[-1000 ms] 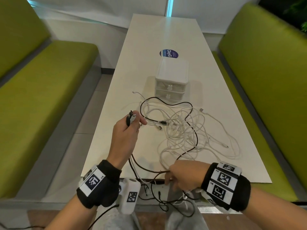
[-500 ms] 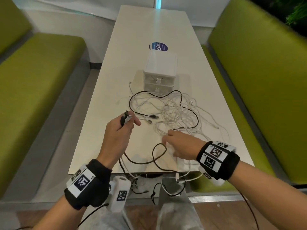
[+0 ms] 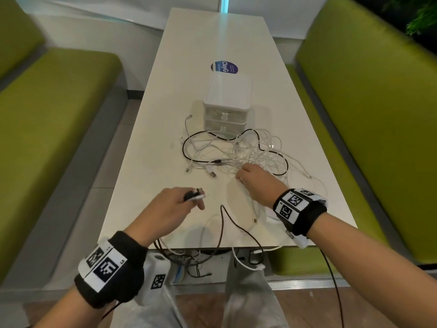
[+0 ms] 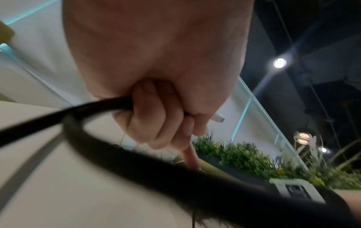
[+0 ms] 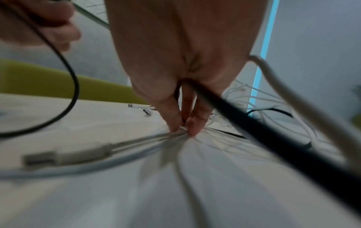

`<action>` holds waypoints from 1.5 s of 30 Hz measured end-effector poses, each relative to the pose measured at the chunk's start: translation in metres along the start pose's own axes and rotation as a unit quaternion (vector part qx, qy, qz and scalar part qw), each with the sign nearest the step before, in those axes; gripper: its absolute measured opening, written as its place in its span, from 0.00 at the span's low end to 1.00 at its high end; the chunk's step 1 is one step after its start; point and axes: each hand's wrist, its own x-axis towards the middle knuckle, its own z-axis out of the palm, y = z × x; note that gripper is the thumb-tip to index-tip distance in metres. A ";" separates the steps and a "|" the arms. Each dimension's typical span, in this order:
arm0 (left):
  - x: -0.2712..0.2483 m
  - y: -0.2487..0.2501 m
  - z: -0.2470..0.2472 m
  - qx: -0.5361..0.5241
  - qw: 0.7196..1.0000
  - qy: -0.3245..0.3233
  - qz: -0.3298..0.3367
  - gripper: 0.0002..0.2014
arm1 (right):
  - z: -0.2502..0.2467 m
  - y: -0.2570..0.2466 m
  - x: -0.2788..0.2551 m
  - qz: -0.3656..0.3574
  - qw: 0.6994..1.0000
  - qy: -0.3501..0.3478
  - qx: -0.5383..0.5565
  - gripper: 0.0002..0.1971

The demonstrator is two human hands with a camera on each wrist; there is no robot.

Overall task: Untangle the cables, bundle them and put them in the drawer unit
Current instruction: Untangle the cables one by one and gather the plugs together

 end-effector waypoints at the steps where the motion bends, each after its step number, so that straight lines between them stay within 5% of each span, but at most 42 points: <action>1: -0.001 0.002 0.004 0.022 0.999 -0.025 0.001 0.14 | -0.002 0.000 0.001 0.003 1.000 0.000 0.015 0.15; 4: -0.002 0.012 0.021 0.048 0.996 -0.071 0.004 0.11 | -0.014 -0.001 -0.008 -0.012 0.995 -0.052 0.086 0.19; 9: 0.003 0.018 0.035 0.070 0.994 -0.078 0.008 0.10 | -0.025 0.005 -0.041 -0.059 0.970 -0.231 0.037 0.34; 11: 0.004 0.018 0.034 0.065 0.995 -0.076 0.011 0.10 | -0.023 0.008 -0.047 -0.058 0.975 -0.214 0.024 0.31; 15: 0.003 0.018 0.033 0.051 0.996 -0.075 0.010 0.10 | -0.023 0.013 -0.040 -0.080 0.986 -0.147 0.004 0.07; 23: -0.003 0.011 0.017 -0.004 0.998 -0.055 -0.006 0.12 | -0.018 -0.001 -0.005 -0.023 0.998 0.003 -0.065 0.14; 28: -0.003 0.013 0.015 -0.033 0.999 -0.003 0.000 0.13 | -0.021 -0.040 -0.032 -0.135 0.990 -0.034 0.020 0.15; 33: -0.005 0.019 0.015 -0.032 0.999 0.016 0.019 0.14 | -0.021 -0.050 -0.050 -0.077 0.991 -0.095 0.052 0.15; 40: -0.008 0.025 0.017 -0.049 0.998 0.021 0.020 0.14 | -0.013 -0.044 -0.075 -0.038 0.977 -0.142 0.158 0.32; 45: -0.006 0.024 0.017 -0.057 0.998 0.023 0.022 0.14 | -0.008 -0.055 -0.076 -0.065 0.975 -0.035 0.211 0.05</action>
